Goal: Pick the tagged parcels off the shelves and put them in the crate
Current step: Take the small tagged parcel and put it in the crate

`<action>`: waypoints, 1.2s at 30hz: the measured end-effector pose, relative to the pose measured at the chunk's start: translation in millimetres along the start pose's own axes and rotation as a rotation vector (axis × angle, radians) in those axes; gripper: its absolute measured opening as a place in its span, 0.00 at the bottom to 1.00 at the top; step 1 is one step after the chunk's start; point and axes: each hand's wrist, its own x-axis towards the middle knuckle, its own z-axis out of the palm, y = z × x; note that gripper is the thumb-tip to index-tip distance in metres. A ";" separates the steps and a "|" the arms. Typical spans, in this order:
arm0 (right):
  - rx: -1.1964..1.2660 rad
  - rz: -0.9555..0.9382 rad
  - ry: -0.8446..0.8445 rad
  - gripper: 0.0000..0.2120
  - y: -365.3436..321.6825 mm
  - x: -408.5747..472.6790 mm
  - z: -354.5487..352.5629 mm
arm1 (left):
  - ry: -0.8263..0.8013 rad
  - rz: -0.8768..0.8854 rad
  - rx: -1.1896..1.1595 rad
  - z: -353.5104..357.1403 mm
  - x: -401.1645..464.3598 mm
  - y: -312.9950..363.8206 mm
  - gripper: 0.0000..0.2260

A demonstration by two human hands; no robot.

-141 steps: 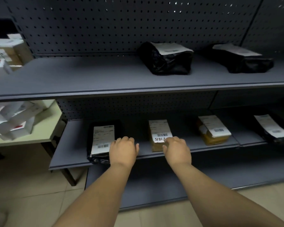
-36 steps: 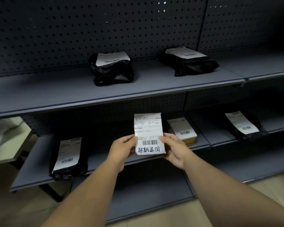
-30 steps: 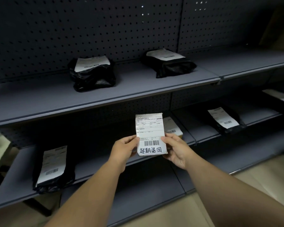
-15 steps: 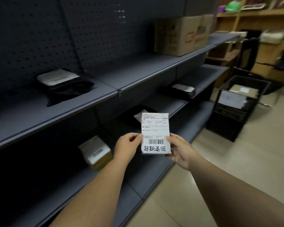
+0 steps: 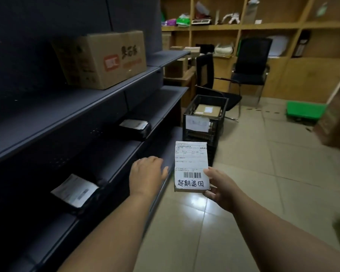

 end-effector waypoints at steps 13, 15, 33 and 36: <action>0.046 -0.006 0.122 0.15 -66.1 84.0 -102.3 | -0.089 0.190 0.108 58.2 120.9 102.5 0.14; 0.051 -0.009 0.134 0.14 -73.9 97.6 -108.6 | -0.098 0.190 0.103 65.9 136.8 109.7 0.14; 0.136 -0.039 0.222 0.09 -195.7 342.5 -98.9 | -0.156 0.223 0.093 166.3 406.3 110.3 0.14; 0.147 -0.052 0.242 0.12 -219.0 386.9 -95.5 | -0.148 0.232 0.097 181.0 458.9 107.7 0.14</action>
